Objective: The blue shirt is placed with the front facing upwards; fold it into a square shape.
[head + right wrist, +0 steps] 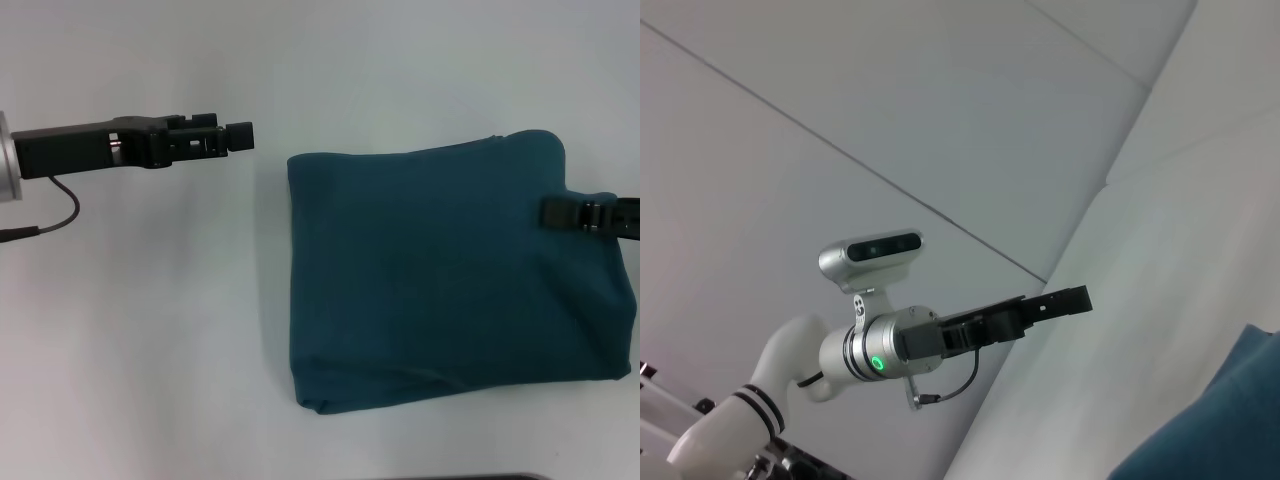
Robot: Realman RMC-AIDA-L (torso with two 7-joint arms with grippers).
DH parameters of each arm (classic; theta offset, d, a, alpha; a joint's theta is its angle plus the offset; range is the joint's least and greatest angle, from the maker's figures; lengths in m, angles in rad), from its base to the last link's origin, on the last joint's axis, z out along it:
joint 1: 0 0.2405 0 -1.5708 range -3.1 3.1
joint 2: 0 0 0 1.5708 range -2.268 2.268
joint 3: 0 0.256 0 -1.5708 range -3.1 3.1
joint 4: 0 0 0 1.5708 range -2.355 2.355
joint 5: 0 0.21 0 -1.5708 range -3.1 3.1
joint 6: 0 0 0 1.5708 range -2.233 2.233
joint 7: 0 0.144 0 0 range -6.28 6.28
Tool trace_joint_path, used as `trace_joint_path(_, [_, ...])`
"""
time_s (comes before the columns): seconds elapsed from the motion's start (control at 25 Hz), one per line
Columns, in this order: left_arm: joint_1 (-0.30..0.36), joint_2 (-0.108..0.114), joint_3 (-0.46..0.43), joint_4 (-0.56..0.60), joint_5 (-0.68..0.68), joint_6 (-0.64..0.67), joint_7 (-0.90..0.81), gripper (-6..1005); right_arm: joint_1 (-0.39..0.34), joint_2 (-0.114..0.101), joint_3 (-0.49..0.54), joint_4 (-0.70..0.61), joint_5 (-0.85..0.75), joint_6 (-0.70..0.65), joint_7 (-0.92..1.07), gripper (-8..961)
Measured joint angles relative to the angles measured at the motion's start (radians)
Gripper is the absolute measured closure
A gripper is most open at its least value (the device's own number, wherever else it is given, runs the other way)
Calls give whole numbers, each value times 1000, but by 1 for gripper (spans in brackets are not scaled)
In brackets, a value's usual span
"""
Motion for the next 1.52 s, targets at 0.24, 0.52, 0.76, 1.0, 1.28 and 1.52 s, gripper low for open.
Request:
trace_joint_path(0.24, [-2, 0, 1, 8, 0, 1, 0, 60, -10, -14, 3, 26, -8, 9, 30, 917])
trace_joint_path(0.52, [-2, 1, 0, 11, 1, 0, 0, 60, -21, -16, 5, 32, -41, 136, 50, 917])
trace_joint_path(0.76, [-7, 3, 0, 11, 1, 0, 0, 60, -6, 5, -6, 30, -82, 274, 25, 917])
trace_joint_path(1.0, [-12, 3, 0, 16, 2, -11, 0, 60, 13, 37, -6, 25, -98, 392, -64, 918])
trace_joint_path(1.28, [-17, 3, 1, 23, 2, -17, 0, 60, 40, 52, -30, 30, -100, 477, -110, 918])
trace_joint_path(1.52, [-18, 3, 2, 24, 2, -23, -1, 60, 46, 53, -38, 31, -100, 493, -112, 917])
